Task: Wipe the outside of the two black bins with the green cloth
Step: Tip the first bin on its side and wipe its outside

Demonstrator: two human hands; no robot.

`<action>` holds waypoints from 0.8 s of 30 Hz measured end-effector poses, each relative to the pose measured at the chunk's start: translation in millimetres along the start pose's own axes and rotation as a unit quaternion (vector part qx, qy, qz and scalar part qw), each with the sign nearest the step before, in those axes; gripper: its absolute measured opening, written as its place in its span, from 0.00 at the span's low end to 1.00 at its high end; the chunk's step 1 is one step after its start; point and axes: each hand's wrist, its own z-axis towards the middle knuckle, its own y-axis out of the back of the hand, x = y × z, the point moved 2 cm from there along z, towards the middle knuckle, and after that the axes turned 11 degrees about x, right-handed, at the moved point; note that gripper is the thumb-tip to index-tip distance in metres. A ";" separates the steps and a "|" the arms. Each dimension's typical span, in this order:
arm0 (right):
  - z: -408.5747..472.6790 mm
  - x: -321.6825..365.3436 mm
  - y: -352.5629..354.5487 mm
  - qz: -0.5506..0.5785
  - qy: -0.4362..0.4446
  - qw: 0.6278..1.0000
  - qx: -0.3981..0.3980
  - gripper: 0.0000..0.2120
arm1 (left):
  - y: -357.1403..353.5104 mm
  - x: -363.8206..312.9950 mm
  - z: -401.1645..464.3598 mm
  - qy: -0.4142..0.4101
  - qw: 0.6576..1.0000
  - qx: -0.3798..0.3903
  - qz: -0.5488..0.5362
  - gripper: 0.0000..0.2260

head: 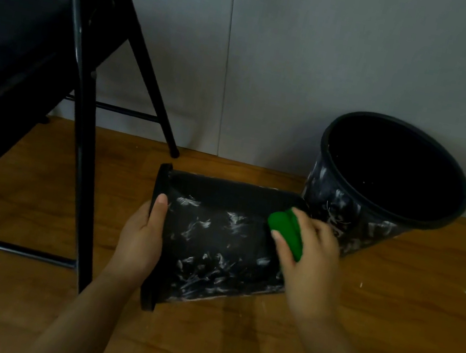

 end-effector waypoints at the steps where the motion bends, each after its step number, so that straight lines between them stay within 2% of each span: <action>1: 5.9 -7.6 2.0 0.010 -0.038 0.999 -0.014 0.24 | 0.5 0.2 0.7 0.000 1.000 0.000 0.000 0.13; 4: 8.5 -17.2 5.1 0.021 -0.096 0.994 -0.054 0.24 | 0.2 -0.4 -0.8 0.000 1.000 -0.001 -0.003 0.14; 9: -6.2 6.3 -4.3 0.009 0.029 1.000 0.000 0.24 | -0.7 -4.9 0.5 0.006 1.000 -0.001 -0.007 0.13; 10: -0.9 1.6 -3.7 0.004 0.020 1.000 0.001 0.25 | -0.4 -5.1 1.9 0.008 1.000 0.002 -0.004 0.13; 13: 12.3 -19.8 -0.1 0.031 -0.092 0.994 -0.041 0.25 | -0.2 -3.6 3.2 0.007 1.000 0.001 0.000 0.13; 15: 7.2 -18.6 1.1 0.014 -0.106 0.992 -0.062 0.25 | -0.7 -2.6 2.0 0.009 1.000 0.002 -0.001 0.13; 20: -2.5 0.9 -2.3 -0.006 0.018 1.000 -0.001 0.24 | 1.4 2.1 3.6 0.020 1.000 0.004 -0.004 0.17; 24: 17.5 -22.3 4.0 0.017 -0.073 0.997 -0.035 0.25 | 0.5 0.8 4.0 0.014 1.000 -0.003 -0.008 0.14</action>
